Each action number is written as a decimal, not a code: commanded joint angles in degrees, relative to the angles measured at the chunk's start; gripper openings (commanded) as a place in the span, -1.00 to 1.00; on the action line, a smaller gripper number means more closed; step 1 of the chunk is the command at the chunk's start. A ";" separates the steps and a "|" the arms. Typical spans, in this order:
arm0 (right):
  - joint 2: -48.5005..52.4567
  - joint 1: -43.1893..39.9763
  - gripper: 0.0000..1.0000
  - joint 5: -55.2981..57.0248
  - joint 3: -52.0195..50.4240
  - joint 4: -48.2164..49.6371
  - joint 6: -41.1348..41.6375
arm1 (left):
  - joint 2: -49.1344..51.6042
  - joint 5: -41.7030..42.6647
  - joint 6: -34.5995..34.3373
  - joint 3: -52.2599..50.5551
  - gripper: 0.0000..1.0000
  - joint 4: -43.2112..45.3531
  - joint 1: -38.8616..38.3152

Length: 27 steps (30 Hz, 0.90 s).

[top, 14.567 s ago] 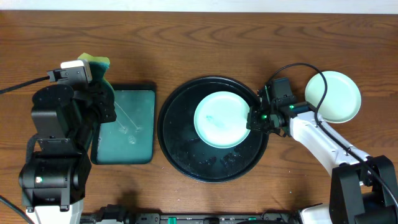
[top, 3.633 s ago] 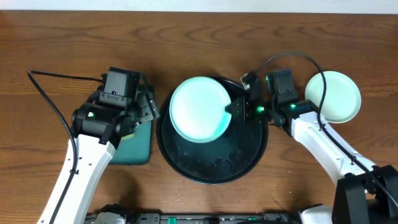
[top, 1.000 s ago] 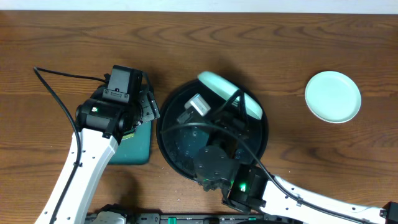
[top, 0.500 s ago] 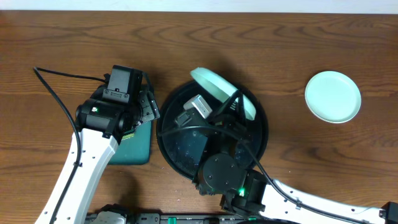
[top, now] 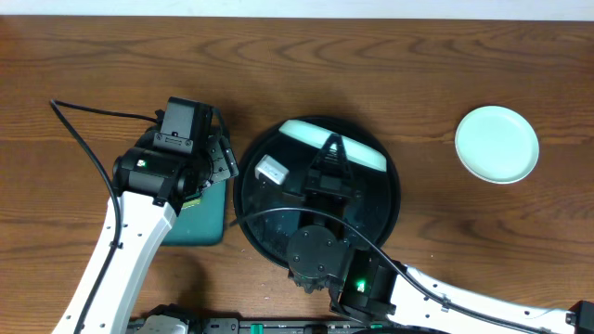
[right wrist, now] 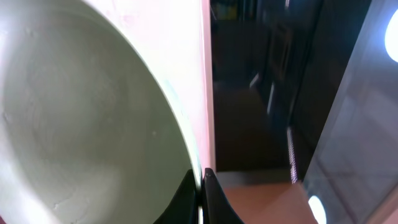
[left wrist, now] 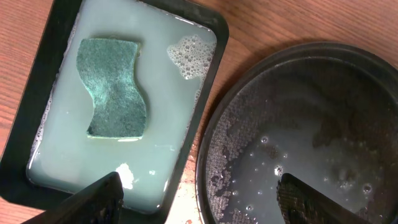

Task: Clean dirty plates on tray and stack at the side
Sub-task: 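Lift the pale green plate by its rim with the right gripper, then swing the held plate up and right over the tray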

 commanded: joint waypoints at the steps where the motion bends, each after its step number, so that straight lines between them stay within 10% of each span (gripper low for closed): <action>1: -0.04 -0.31 -0.98 -4.63 0.87 -0.02 -2.01 | 0.26 0.11 -0.28 0.13 0.60 -0.28 -0.17; 22: 1.97 -2.40 -0.98 -9.92 0.87 -7.85 -14.40 | 0.26 0.13 -0.28 0.13 0.60 -0.28 -0.17; 27: 3.52 -2.91 -0.98 -9.92 0.87 -3.19 -5.68 | 0.26 0.11 -0.28 0.13 0.60 -0.28 -0.20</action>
